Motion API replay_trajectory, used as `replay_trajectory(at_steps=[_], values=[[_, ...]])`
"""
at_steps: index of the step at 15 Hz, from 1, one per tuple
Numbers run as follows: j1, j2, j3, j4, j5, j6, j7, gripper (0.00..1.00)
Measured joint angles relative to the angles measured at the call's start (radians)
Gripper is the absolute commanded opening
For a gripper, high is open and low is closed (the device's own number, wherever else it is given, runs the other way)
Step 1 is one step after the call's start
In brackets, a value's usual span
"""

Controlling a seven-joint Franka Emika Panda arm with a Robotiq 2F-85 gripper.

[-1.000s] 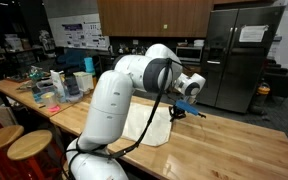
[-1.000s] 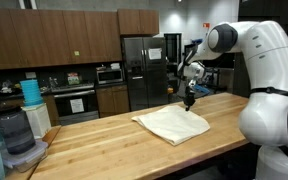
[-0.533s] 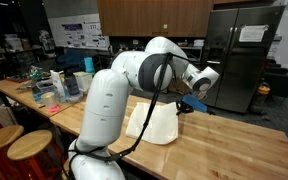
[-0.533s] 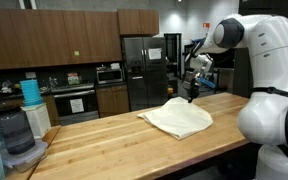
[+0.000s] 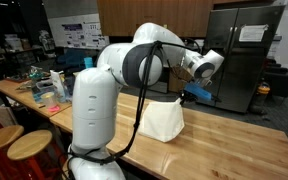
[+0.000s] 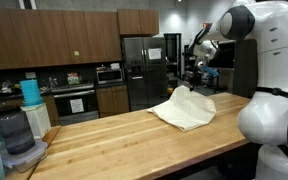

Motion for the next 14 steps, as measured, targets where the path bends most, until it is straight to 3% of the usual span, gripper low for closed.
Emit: replay_trajectory(at_steps=[6,10,14], values=[[0.136,-0.127,0.032,-0.078,-0.045,0.047,0.096,0.01],[0.258,-0.181,0.105,-0.184,-0.136,0.148,0.277,0.01],[0.368,-0.159,0.184,-0.255,-0.235,0.208,0.49,0.01]])
